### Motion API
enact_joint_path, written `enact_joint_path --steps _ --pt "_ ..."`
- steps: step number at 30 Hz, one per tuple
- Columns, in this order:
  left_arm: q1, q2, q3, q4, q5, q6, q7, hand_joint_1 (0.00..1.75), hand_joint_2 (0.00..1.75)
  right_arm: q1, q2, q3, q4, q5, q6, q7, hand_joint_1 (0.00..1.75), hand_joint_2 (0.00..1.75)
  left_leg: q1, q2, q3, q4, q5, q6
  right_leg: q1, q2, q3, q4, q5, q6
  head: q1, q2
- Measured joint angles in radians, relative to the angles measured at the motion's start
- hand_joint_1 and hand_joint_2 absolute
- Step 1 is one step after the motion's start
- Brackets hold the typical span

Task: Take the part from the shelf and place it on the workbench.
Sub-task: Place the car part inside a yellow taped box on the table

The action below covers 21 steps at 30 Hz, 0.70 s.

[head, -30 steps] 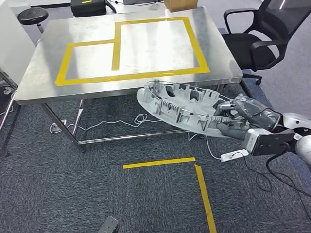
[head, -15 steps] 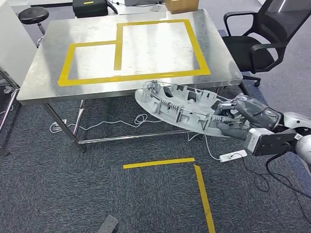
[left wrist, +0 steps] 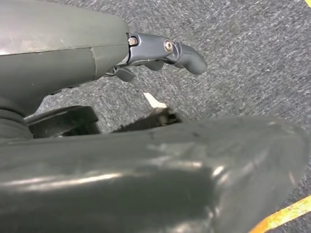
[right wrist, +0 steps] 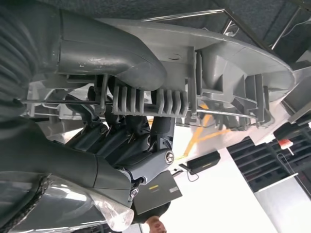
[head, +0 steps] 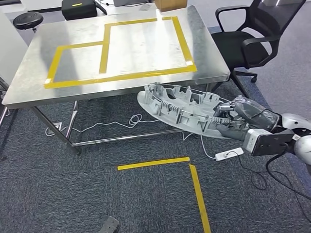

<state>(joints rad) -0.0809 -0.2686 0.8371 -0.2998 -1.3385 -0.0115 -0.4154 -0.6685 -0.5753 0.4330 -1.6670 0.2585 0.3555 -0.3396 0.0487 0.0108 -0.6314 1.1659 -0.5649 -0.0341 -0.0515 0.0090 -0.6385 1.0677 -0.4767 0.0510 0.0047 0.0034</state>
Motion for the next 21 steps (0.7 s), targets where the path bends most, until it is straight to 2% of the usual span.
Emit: enact_joint_path --steps 2,3,4,5,7,8,9,11,13,15,17,18,19,20,21 --pt "0.000 0.000 0.000 0.000 0.000 0.000 0.000 0.00 0.00 0.002 0.000 0.000 0.000 0.000 0.000 -0.001 1.75 1.75 -0.011 0.000 -0.070 0.133 -0.046 0.013 0.011 0.002 0.002 -0.001 -0.003 -0.005 -0.002 0.000" --pt "0.000 0.000 0.000 0.000 0.000 0.000 0.000 0.00 0.00 0.003 0.000 0.000 0.000 0.000 0.000 -0.002 1.75 1.75 -0.018 -0.001 -0.090 0.164 -0.046 0.023 0.018 0.003 0.004 -0.001 -0.004 -0.009 -0.002 0.000" --pt "0.000 0.000 0.000 0.000 0.000 0.000 0.000 0.00 0.00 0.003 0.000 0.000 0.000 0.000 0.000 -0.002 1.75 1.75 -0.027 -0.002 -0.094 0.159 -0.027 0.037 0.026 0.003 0.007 -0.001 -0.006 -0.012 -0.002 0.000" --pt "0.000 0.000 0.000 0.000 0.000 0.000 0.000 0.00 0.00 0.004 0.000 0.000 0.000 0.000 0.000 -0.002 1.75 1.75 -0.038 -0.004 -0.080 0.117 0.009 0.057 0.034 0.004 0.012 -0.002 -0.008 -0.015 -0.003 0.000" --pt "0.000 0.001 0.000 0.000 0.000 0.000 0.000 0.00 0.00 0.004 0.000 0.000 0.000 0.000 0.000 -0.002 1.75 1.75 -0.063 -0.012 -0.032 -0.004 0.079 0.107 0.044 0.006 0.021 -0.006 -0.011 -0.020 0.001 0.000" --pt "0.001 0.002 0.000 0.001 0.000 0.000 0.000 0.00 0.00 0.004 0.001 0.000 0.000 -0.001 0.000 -0.002 1.75 1.75 -0.073 -0.016 -0.014 -0.051 0.098 0.127 0.045 0.006 0.023 -0.010 -0.011 -0.020 0.003 0.000" --pt "0.001 0.002 0.000 0.001 0.000 0.000 0.000 0.00 0.00 0.005 0.001 0.000 0.000 0.000 0.000 -0.002 1.75 1.75 -0.080 -0.018 -0.003 -0.078 0.103 0.141 0.043 0.006 0.023 -0.013 -0.009 -0.019 0.005 0.000" --pt "0.000 0.001 0.000 0.002 0.001 0.001 0.000 0.00 0.00 0.005 0.001 0.000 0.000 0.000 0.000 -0.003 1.75 1.75 -0.085 -0.018 0.006 -0.106 0.104 0.145 0.040 0.005 0.023 -0.023 -0.004 -0.010 0.005 0.000" --pt "0.000 -0.001 0.000 0.002 0.001 0.001 0.000 0.00 0.00 0.004 0.001 -0.001 0.000 0.000 0.000 -0.003 1.75 1.75 -0.080 -0.014 0.023 -0.141 0.114 0.134 0.040 0.002 0.015 -0.016 -0.013 -0.002 0.007 0.000" --pt "0.000 -0.001 0.000 0.002 0.001 0.001 0.000 0.00 0.00 0.004 0.001 -0.001 0.000 -0.002 0.000 -0.005 1.75 1.75 -0.072 -0.011 0.035 -0.163 0.123 0.121 0.039 -0.001 -0.024 0.058 -0.053 0.006 0.009 0.000" --pt "0.000 -0.002 0.000 0.003 0.001 0.000 0.000 0.00 0.00 0.006 0.001 -0.001 0.000 -0.004 0.000 -0.007 1.75 1.75 -0.071 -0.011 0.035 -0.163 0.121 0.118 0.036 -0.001 -0.086 0.176 -0.097 0.017 0.009 0.000" --pt "0.000 -0.002 0.000 0.003 0.001 -0.002 0.001 0.00 0.00 0.007 0.001 -0.001 0.000 -0.004 0.000 -0.007 1.75 1.75 -0.070 -0.011 0.036 -0.162 0.119 0.116 0.033 -0.001 -0.107 0.210 -0.099 0.022 0.009 0.000" --pt "0.000 -0.002 0.000 0.003 0.001 -0.002 0.001 0.00 0.00 0.008 0.001 -0.001 0.000 -0.004 0.000 -0.007 1.75 1.75 -0.069 -0.011 0.036 -0.159 0.117 0.113 0.031 -0.002 -0.111 0.210 -0.085 0.028 0.009 0.000" --pt "0.000 -0.002 0.000 0.003 0.001 -0.003 0.001 0.00 0.00 0.008 0.001 -0.001 0.001 -0.004 0.000 -0.007 1.75 1.75 -0.067 -0.011 0.036 -0.155 0.113 0.108 0.028 -0.004 -0.096 0.174 -0.055 0.032 0.009 0.000" --pt "0.000 -0.002 0.000 0.003 0.001 -0.004 0.001 0.00 0.00 0.007 0.001 -0.001 0.001 -0.004 0.000 -0.008 1.75 1.75 -0.065 -0.011 0.036 -0.147 0.107 0.102 0.025 -0.008 -0.065 0.108 -0.022 0.037 0.009 0.000"
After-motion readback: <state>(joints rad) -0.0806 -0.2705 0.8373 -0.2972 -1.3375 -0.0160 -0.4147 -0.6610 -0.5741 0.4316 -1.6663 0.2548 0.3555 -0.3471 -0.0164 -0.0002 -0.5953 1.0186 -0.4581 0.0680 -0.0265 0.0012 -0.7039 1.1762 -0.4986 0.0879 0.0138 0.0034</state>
